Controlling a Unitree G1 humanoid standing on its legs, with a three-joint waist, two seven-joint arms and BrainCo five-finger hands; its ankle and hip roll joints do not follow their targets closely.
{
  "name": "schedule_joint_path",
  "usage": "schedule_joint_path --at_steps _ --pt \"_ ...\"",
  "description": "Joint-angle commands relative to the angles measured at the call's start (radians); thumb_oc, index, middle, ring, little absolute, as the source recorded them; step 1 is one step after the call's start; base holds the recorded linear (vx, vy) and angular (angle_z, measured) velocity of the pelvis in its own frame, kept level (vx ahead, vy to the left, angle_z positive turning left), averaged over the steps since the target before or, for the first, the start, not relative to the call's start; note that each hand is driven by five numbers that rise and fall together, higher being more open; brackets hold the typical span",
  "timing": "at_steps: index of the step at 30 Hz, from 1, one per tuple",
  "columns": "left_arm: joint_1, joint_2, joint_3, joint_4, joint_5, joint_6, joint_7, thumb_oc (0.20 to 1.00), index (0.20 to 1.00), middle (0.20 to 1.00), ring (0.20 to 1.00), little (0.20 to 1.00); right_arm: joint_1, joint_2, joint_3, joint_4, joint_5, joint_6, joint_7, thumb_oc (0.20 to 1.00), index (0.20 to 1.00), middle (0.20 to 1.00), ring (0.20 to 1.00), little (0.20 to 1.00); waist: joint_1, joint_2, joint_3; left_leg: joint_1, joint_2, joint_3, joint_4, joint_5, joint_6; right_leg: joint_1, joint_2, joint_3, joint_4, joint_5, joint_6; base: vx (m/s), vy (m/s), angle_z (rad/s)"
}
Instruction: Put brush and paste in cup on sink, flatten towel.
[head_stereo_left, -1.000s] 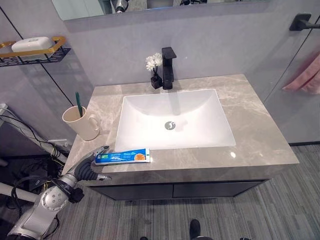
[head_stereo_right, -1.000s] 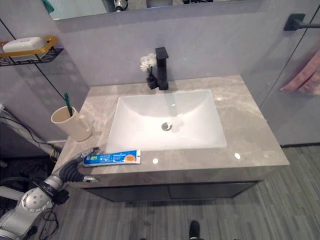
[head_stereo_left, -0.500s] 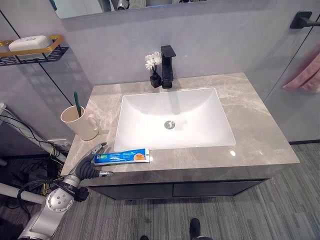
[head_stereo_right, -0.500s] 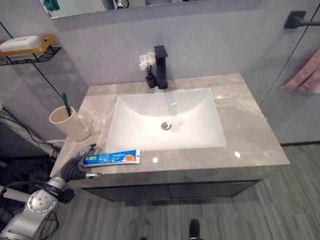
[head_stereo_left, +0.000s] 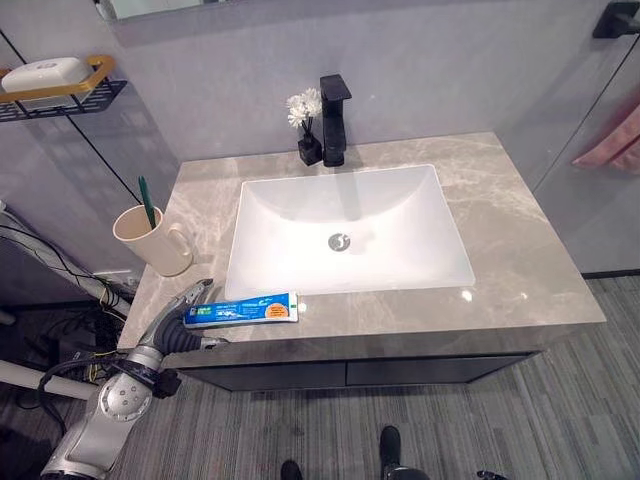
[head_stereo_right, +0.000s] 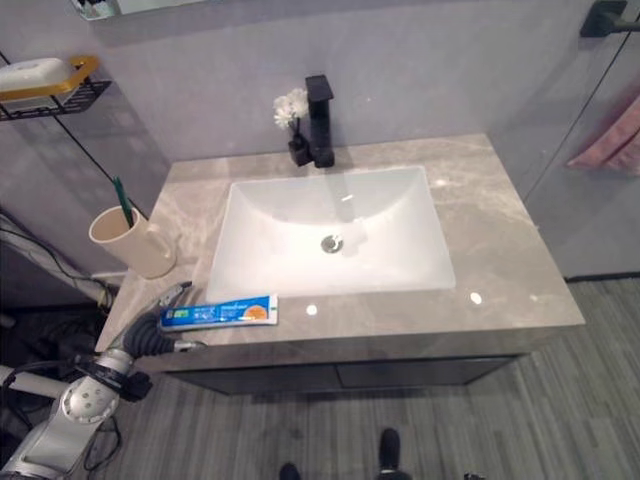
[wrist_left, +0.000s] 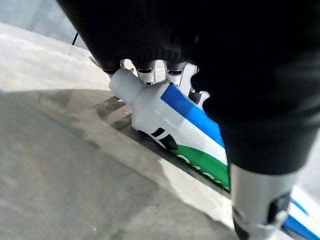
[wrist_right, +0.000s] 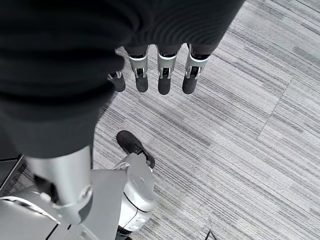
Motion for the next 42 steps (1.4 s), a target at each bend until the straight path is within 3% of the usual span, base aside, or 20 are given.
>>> schedule_joint_path --at_steps 1,2,13,32,42 --pt "-0.034 0.009 -0.037 0.053 0.057 0.025 -0.009 0.376 0.376 0.376 0.376 0.376 -0.063 0.008 0.014 0.000 0.026 0.005 -0.017 1.000 1.000 1.000 1.000 1.000 -0.032 -0.045 0.054 -0.009 0.010 -0.019 0.009 0.046 -0.015 0.054 -0.089 0.039 0.007 0.022 0.090 0.00 0.000 0.00" --pt "-0.032 0.019 -0.045 0.056 0.081 0.020 -0.012 0.200 0.200 0.200 0.200 0.200 -0.064 0.007 0.014 -0.005 0.030 0.003 -0.018 1.000 1.000 1.000 1.000 1.000 -0.032 -0.044 0.054 -0.007 0.012 -0.018 0.009 0.045 -0.016 0.055 -0.087 0.039 0.007 0.020 0.088 0.00 0.000 0.00" --pt "-0.045 0.057 -0.128 0.079 0.167 -0.005 -0.006 0.200 0.200 0.200 0.200 0.200 -0.068 0.016 0.021 0.017 0.042 -0.008 -0.040 1.000 1.000 1.000 1.000 1.000 -0.033 -0.051 0.054 0.007 0.015 -0.018 0.009 0.039 -0.017 0.070 -0.080 0.040 0.007 0.013 0.089 0.00 0.000 0.00" --pt "-0.069 0.053 -0.172 0.119 0.218 -0.013 0.022 0.200 0.200 0.200 0.200 0.200 -0.072 0.052 -0.012 0.122 0.067 0.011 -0.058 1.000 1.000 1.000 1.000 1.000 -0.031 -0.061 0.007 0.061 0.018 -0.023 0.009 0.027 -0.017 0.130 -0.080 0.028 0.007 0.005 0.087 0.00 0.000 0.00" --pt "-0.203 0.110 -0.102 -0.003 0.363 -0.015 0.201 0.200 0.200 0.200 0.200 0.200 -0.092 0.091 -0.057 0.188 0.166 0.018 -0.089 1.000 1.000 1.000 1.000 1.000 -0.038 -0.082 -0.060 0.073 0.023 -0.040 0.009 0.027 -0.024 0.163 -0.083 0.009 0.007 0.004 0.084 -0.05 0.004 0.02"
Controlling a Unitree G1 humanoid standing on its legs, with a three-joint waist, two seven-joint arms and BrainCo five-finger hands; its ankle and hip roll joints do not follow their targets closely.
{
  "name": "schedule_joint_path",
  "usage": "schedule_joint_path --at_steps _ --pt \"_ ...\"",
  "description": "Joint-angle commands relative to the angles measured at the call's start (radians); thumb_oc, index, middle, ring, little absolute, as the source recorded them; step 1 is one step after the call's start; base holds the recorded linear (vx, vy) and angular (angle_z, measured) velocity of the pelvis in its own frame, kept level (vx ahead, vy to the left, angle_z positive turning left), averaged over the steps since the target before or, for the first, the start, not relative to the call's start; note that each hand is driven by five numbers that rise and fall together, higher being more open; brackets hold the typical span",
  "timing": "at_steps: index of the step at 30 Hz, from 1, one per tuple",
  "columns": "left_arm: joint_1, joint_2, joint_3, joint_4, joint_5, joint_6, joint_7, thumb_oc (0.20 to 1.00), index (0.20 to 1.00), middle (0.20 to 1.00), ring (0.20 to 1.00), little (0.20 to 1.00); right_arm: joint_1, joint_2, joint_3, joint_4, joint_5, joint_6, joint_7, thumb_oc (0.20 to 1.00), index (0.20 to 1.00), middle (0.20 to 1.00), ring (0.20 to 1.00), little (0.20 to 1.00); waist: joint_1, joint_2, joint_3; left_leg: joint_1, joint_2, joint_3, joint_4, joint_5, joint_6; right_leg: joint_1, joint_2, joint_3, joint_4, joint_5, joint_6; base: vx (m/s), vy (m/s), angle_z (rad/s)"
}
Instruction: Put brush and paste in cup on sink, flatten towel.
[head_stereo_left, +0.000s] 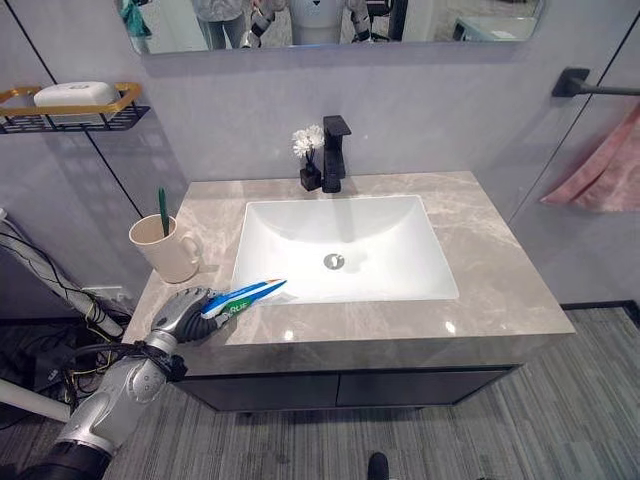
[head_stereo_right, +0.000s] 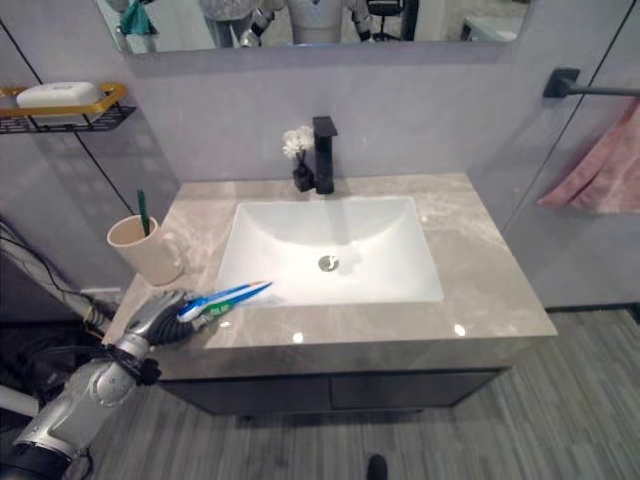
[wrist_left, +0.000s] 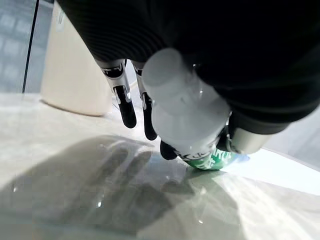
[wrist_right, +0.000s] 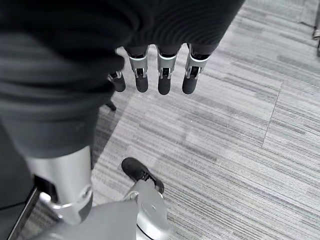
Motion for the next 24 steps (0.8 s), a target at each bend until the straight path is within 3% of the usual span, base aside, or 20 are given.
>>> schedule_joint_path --at_steps 1,10,16,19,24 --pt "-0.058 0.059 0.030 -0.091 0.019 -0.016 0.083 0.200 0.200 0.200 0.200 0.200 -0.044 0.022 -0.017 0.042 0.085 0.002 -0.023 1.000 1.000 1.000 1.000 1.000 -0.032 -0.026 -0.013 -0.022 0.022 -0.035 0.008 0.030 -0.028 0.064 -0.084 0.015 0.007 0.006 0.086 -0.06 0.017 0.04" --pt "-0.101 0.056 0.105 -0.184 0.056 -0.014 0.159 0.200 0.200 0.200 0.200 0.200 -0.034 0.050 -0.037 0.062 0.161 -0.004 -0.023 1.000 1.000 1.000 1.000 1.000 -0.042 -0.044 -0.045 -0.014 0.020 -0.034 0.008 0.023 -0.026 0.072 -0.089 0.018 0.007 0.012 0.089 -0.01 0.004 0.01" --pt "-0.171 0.070 0.124 -0.206 0.097 -0.008 0.230 0.200 0.200 0.200 0.200 0.200 -0.043 0.050 -0.139 0.075 0.350 -0.027 -0.050 1.000 1.000 1.000 1.000 1.000 -0.054 -0.055 -0.060 -0.008 0.016 -0.028 0.008 0.017 -0.024 0.073 -0.093 0.024 0.007 0.017 0.094 0.00 0.006 0.00" --pt "-0.228 0.094 0.128 -0.225 0.119 -0.013 0.262 0.200 0.200 0.200 0.200 0.200 -0.037 0.034 -0.201 0.086 0.454 -0.035 -0.043 1.000 1.000 1.000 1.000 1.000 -0.059 -0.061 -0.066 -0.008 0.016 -0.026 0.008 0.015 -0.025 0.073 -0.094 0.026 0.007 0.019 0.096 0.00 0.000 0.00" --pt "-0.324 0.148 0.116 -0.232 0.145 -0.003 0.303 0.200 0.200 0.200 0.200 0.200 -0.037 -0.064 -0.281 0.149 0.464 -0.023 -0.089 1.000 1.000 1.000 1.000 1.000 -0.071 -0.072 -0.081 -0.008 0.017 -0.027 0.008 0.010 -0.029 0.076 -0.097 0.022 0.007 0.020 0.099 0.00 0.000 0.00"
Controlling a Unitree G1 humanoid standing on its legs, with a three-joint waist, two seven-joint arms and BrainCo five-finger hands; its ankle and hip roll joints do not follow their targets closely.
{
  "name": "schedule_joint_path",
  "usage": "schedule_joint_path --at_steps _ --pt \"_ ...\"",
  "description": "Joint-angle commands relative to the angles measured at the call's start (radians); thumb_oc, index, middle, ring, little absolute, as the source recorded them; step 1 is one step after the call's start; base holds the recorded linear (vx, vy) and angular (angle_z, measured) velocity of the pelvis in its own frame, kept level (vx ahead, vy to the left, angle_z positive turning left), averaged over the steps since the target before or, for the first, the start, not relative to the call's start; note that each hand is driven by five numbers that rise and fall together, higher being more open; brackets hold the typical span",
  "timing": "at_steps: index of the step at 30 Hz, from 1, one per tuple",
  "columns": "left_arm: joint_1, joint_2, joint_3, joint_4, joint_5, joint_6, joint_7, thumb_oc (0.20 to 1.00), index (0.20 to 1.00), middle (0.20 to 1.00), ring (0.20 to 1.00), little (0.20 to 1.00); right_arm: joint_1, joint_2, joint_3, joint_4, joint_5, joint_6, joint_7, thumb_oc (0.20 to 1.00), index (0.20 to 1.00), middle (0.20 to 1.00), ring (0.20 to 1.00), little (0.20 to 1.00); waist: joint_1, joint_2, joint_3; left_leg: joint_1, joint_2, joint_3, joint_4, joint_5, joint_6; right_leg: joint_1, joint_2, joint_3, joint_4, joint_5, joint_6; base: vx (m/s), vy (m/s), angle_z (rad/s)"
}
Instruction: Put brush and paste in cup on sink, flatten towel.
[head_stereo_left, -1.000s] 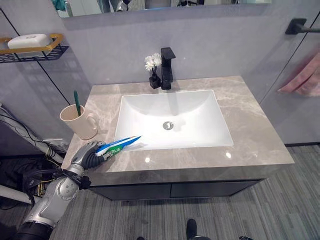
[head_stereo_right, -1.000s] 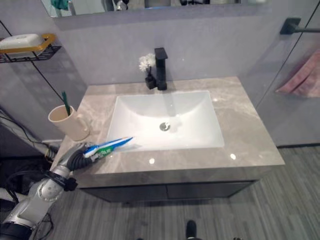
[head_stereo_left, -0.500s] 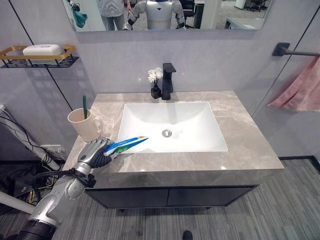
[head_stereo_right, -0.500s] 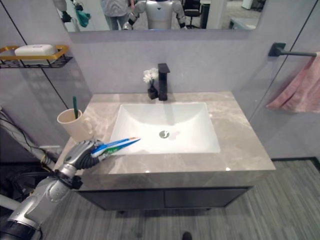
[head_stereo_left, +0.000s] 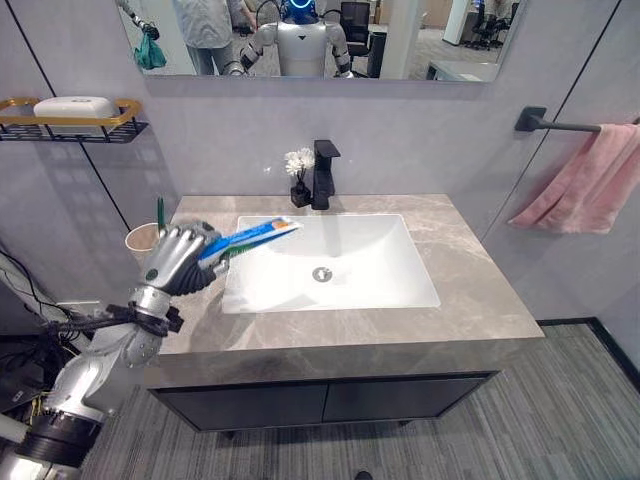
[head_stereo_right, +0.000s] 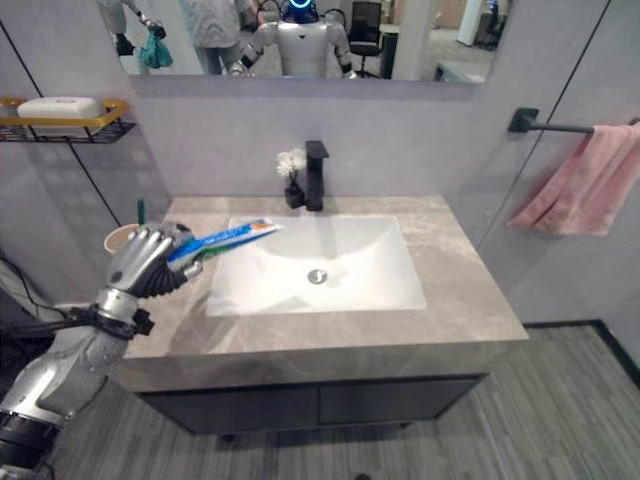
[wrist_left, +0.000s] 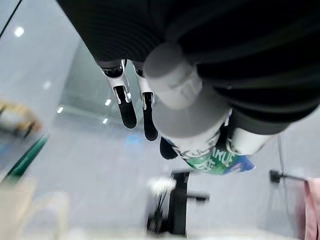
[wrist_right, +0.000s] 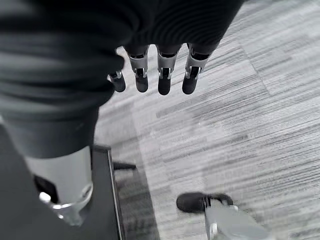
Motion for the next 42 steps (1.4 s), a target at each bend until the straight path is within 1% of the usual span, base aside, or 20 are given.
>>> schedule_joint_path --at_steps 1,2,4,6,8,9,10,13,15,17,20,23,24,25,26,27,31,33,39,42 --pt "-0.150 0.063 0.060 -0.061 0.024 -0.002 0.098 0.200 0.200 0.200 0.200 0.200 -0.049 -0.081 -0.002 0.066 0.033 -0.019 -0.052 1.000 1.000 1.000 1.000 1.000 -0.020 -0.015 -0.029 -0.025 0.019 -0.026 0.009 0.013 -0.030 0.053 -0.094 0.023 0.007 0.021 0.098 0.00 0.000 0.00" --pt "-0.191 0.093 0.060 -0.053 0.026 0.014 0.119 0.200 0.200 0.200 0.200 0.200 -0.080 -0.155 -0.054 0.064 0.039 -0.015 -0.109 1.000 1.000 1.000 1.000 1.000 -0.026 -0.018 -0.037 -0.023 0.020 -0.025 0.009 0.013 -0.032 0.057 -0.094 0.022 0.007 0.021 0.100 0.00 0.000 0.00" --pt "-0.239 0.097 0.045 -0.043 0.030 0.026 0.136 0.200 0.200 0.200 0.200 0.200 -0.117 -0.201 -0.087 0.014 0.094 -0.017 -0.125 1.000 1.000 1.000 1.000 1.000 -0.032 -0.018 -0.039 -0.024 0.020 -0.024 0.009 0.014 -0.032 0.055 -0.096 0.023 0.007 0.024 0.101 0.00 0.000 0.00" --pt "-0.264 0.103 0.053 -0.039 0.049 0.037 0.146 0.200 0.200 0.200 0.200 0.200 -0.109 -0.227 -0.104 -0.199 0.100 -0.025 -0.138 1.000 1.000 1.000 1.000 1.000 -0.040 -0.016 -0.034 -0.019 0.021 -0.018 0.009 0.012 -0.031 0.055 -0.095 0.030 0.007 0.025 0.103 0.00 0.000 0.00" --pt "-0.247 0.115 0.102 -0.046 0.091 0.051 0.154 0.200 0.200 0.200 0.200 0.200 -0.044 -0.259 -0.152 -0.572 0.006 -0.024 -0.174 1.000 1.000 1.000 1.000 1.000 -0.057 -0.009 -0.034 -0.011 0.019 -0.009 0.009 0.008 -0.028 0.051 -0.096 0.043 0.007 0.029 0.105 0.00 0.028 -0.10" --pt "-0.247 0.115 0.102 -0.046 0.091 0.051 0.154 0.200 0.200 0.200 0.200 0.200 -0.044 -0.259 -0.152 -0.572 0.006 -0.024 -0.174 1.000 1.000 1.000 1.000 1.000 -0.057 -0.009 -0.034 -0.011 0.019 -0.009 0.009 0.008 -0.028 0.051 -0.096 0.043 0.007 0.029 0.105 -0.01 0.036 -0.21" --pt "-0.240 0.128 0.144 -0.055 0.126 0.062 0.158 0.200 0.200 0.200 0.200 0.200 -0.004 -0.281 -0.227 -0.879 -0.116 -0.014 -0.224 1.000 1.000 1.000 1.000 1.000 -0.071 0.002 -0.039 -0.003 0.017 0.000 0.009 0.003 -0.023 0.050 -0.097 0.053 0.007 0.031 0.106 0.05 0.043 -0.20" --pt "-0.273 0.145 0.151 -0.070 0.147 0.057 0.153 0.200 0.200 0.200 0.200 0.200 -0.032 -0.313 -0.286 -1.088 -0.258 -0.024 -0.277 1.000 1.000 1.000 1.000 1.000 -0.074 0.013 -0.052 0.009 0.013 0.002 0.009 -0.010 -0.015 0.056 -0.098 0.060 0.007 0.024 0.106 0.03 0.034 -0.13" --pt "-0.302 0.151 0.153 -0.086 0.159 0.055 0.149 0.200 0.200 0.200 0.200 0.200 -0.077 -0.318 -0.285 -1.249 -0.337 -0.040 -0.271 1.000 1.000 1.000 1.000 1.000 -0.072 0.018 -0.055 0.014 0.012 0.002 0.009 -0.012 -0.011 0.059 -0.097 0.064 0.007 0.021 0.106 0.00 0.018 -0.08" --pt "-0.349 0.152 0.128 -0.103 0.157 0.048 0.155 0.200 0.200 0.200 0.200 0.200 -0.148 -0.303 -0.244 -1.320 -0.304 -0.079 -0.262 1.000 1.000 1.000 1.000 1.000 -0.068 0.024 -0.060 0.017 0.011 0.003 0.009 -0.012 -0.009 0.062 -0.098 0.065 0.007 0.019 0.106 -0.02 0.009 -0.05" --pt "-0.440 0.158 0.069 -0.097 0.145 0.043 0.173 0.200 0.200 0.200 0.200 0.200 -0.248 -0.257 -0.131 -1.398 -0.116 -0.159 -0.201 1.000 1.000 1.000 1.000 1.000 -0.062 0.023 -0.060 0.017 0.009 0.005 0.009 -0.003 -0.007 0.061 -0.101 0.063 0.007 0.024 0.102 -0.01 0.006 -0.03" --pt "-0.520 0.164 0.004 -0.081 0.130 0.046 0.188 0.200 0.200 0.200 0.200 0.200 -0.326 -0.205 -0.002 -1.413 0.106 -0.191 -0.124 1.000 1.000 1.000 1.000 1.000 -0.047 0.021 -0.064 0.020 0.007 0.003 0.009 -0.001 -0.006 0.070 -0.102 0.054 0.007 0.020 0.101 0.00 0.000 0.00" --pt "-0.528 0.167 -0.002 -0.075 0.129 0.047 0.190 0.200 0.200 0.200 0.200 0.200 -0.334 -0.206 0.001 -1.404 0.115 -0.195 -0.122 1.000 1.000 1.000 1.000 1.000 -0.049 0.019 -0.063 0.020 0.007 0.003 0.009 -0.001 -0.006 0.070 -0.102 0.054 0.007 0.020 0.101 -0.04 -0.002 0.04" --pt "-0.582 0.173 -0.043 -0.075 0.119 0.056 0.202 0.200 0.200 0.200 0.200 0.200 -0.391 -0.158 0.100 -1.396 0.285 -0.198 -0.090 1.000 1.000 1.000 1.000 1.000 -0.035 0.019 -0.065 0.023 0.006 0.001 0.009 0.000 -0.007 0.076 -0.103 0.050 0.007 0.018 0.099 -0.01 -0.003 0.09" --pt "-0.604 0.179 -0.063 -0.070 0.116 0.065 0.208 0.200 0.200 0.200 0.200 0.200 -0.407 -0.140 0.127 -1.397 0.362 -0.200 -0.070 1.000 1.000 1.000 1.000 1.000 -0.033 0.015 -0.065 0.023 0.006 0.000 0.009 0.001 -0.008 0.078 -0.103 0.047 0.007 0.017 0.098 -0.01 -0.003 0.08" --pt "-0.648 0.179 -0.091 -0.077 0.111 0.081 0.230 0.200 0.200 0.200 0.200 0.200 -0.466 -0.083 0.207 -1.392 0.508 -0.205 -0.053 1.000 1.000 1.000 1.000 1.000 -0.016 0.016 -0.069 0.026 0.005 -0.003 0.009 0.003 -0.008 0.085 -0.105 0.043 0.007 0.015 0.096 0.00 -0.005 0.10" --pt "-0.735 0.193 -0.157 -0.084 0.095 0.106 0.264 0.200 0.200 0.200 0.200 0.200 -0.616 -0.012 0.348 -1.364 0.651 -0.211 -0.028 1.000 1.000 1.000 1.000 1.000 0.011 0.015 -0.072 0.027 0.002 -0.009 0.009 0.006 -0.009 0.096 -0.108 0.031 0.007 0.010 0.093 0.00 0.000 0.14" --pt "-0.765 0.196 -0.191 -0.092 0.088 0.105 0.278 0.200 0.200 0.200 0.200 0.200 -0.693 0.021 0.416 -1.355 0.667 -0.208 -0.007 1.000 1.000 1.000 1.000 1.000 0.024 0.017 -0.072 0.031 0.001 -0.012 0.009 0.006 -0.009 0.102 -0.110 0.027 0.007 0.008 0.090 0.02 0.003 0.15" --pt "-0.705 0.152 -0.187 -0.124 0.024 0.074 0.297 0.200 0.200 0.200 0.200 0.200 -0.823 0.124 0.493 -1.340 0.724 -0.251 0.009 1.000 1.000 1.000 1.000 1.000 0.047 0.017 -0.065 0.041 0.001 -0.017 0.009 0.006 -0.008 0.119 -0.112 0.017 0.007 -0.001 0.084 0.02 0.000 0.03" --pt "-0.667 0.129 -0.177 -0.154 -0.013 0.044 0.295 0.200 0.200 0.200 0.200 0.200 -0.851 0.141 0.491 -1.336 0.715 -0.272 -0.002 1.000 1.000 1.000 1.000 1.000 0.052 0.015 -0.062 0.045 0.002 -0.021 0.009 0.005 -0.007 0.126 -0.111 0.012 0.007 -0.004 0.081 0.03 -0.003 0.05"
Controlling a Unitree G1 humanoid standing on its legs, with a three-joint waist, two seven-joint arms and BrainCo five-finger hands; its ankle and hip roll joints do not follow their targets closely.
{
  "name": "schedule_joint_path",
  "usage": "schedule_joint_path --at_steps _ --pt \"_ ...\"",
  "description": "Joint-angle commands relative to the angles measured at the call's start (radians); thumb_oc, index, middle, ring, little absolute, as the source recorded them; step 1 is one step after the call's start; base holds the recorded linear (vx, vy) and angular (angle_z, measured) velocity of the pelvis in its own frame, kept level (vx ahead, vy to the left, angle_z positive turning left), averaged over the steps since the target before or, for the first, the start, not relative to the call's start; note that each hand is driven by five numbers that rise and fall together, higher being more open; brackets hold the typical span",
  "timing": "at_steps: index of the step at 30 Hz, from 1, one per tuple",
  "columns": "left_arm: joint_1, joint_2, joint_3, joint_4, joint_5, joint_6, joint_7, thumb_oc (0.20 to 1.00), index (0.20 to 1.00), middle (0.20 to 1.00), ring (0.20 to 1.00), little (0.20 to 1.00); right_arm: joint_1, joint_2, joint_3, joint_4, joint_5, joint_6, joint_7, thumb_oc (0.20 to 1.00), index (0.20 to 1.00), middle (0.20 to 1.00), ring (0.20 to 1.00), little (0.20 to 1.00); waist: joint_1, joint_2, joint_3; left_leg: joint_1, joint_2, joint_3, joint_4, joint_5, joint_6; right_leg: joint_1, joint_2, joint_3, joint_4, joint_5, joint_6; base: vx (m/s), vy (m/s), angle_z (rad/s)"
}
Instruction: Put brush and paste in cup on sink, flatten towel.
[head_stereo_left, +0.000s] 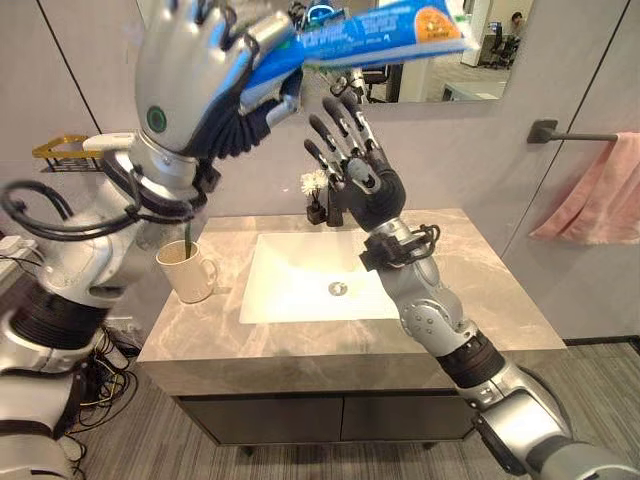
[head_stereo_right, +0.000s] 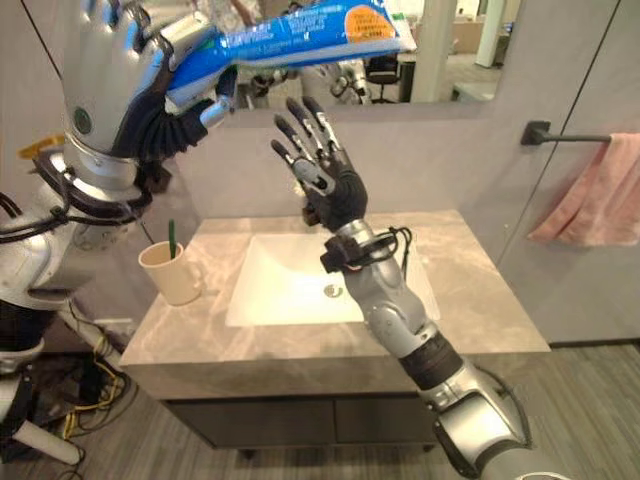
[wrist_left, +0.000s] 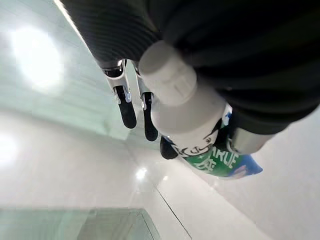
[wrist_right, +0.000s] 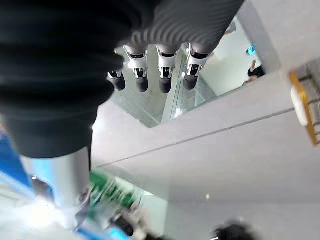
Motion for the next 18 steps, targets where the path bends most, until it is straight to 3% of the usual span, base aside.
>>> schedule_joint_path --at_steps 1,11,18 --pt "-0.051 0.062 0.040 -0.005 -0.095 0.000 0.038 0.200 0.200 0.200 0.200 0.200 -0.102 -0.007 -0.024 0.011 0.014 -0.078 -0.003 1.000 1.000 1.000 1.000 1.000 -0.001 -0.061 -0.028 -0.009 0.001 -0.016 0.004 0.012 -0.004 0.069 -0.110 0.020 -0.001 -0.002 0.085 0.04 -0.003 0.03" --pt "0.093 0.029 0.102 -0.075 -0.126 -0.048 0.034 0.200 0.200 0.200 0.200 0.200 -0.170 0.034 -0.061 -0.037 -0.043 -0.150 -0.055 1.000 1.000 1.000 1.000 1.000 0.011 -0.069 -0.016 0.004 0.000 -0.011 0.004 0.004 0.003 0.076 -0.105 0.023 0.000 -0.014 0.081 0.03 0.001 0.00" --pt "0.149 -0.020 0.098 -0.082 -0.121 -0.058 0.042 0.200 0.200 0.200 0.200 0.200 -0.182 0.139 -0.106 -0.058 -0.029 -0.218 -0.083 1.000 1.000 1.000 1.000 1.000 0.026 -0.070 -0.020 -0.004 0.005 -0.017 0.004 0.005 0.006 0.067 -0.100 0.020 -0.001 -0.014 0.077 0.00 0.000 0.00"
